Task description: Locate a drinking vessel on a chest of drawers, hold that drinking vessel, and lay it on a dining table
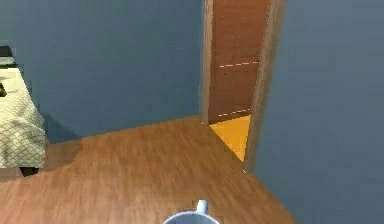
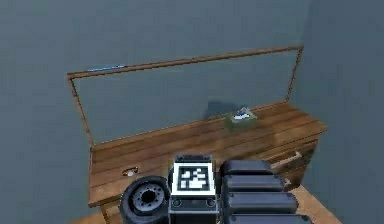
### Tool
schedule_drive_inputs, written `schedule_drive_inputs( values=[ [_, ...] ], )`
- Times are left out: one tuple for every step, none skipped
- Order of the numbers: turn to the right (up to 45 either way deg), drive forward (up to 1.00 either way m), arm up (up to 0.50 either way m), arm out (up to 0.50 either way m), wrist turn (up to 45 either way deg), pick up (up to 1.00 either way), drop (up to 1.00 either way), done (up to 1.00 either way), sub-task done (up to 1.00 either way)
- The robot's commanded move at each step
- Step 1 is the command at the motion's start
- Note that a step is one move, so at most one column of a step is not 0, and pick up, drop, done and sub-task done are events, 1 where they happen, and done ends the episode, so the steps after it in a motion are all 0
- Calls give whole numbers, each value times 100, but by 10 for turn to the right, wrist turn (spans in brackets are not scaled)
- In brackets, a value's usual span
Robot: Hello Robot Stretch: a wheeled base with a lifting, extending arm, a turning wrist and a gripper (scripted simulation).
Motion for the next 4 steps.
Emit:
schedule_drive_inputs(
  values=[
    [0,100,0,0,0,0,0,0,0],
    [0,50,0,0,0,0,0,0,0],
    [450,0,0,0,0,0,0,0,0],
    [0,80,0,0,0,0,0,0,0]
  ],
)
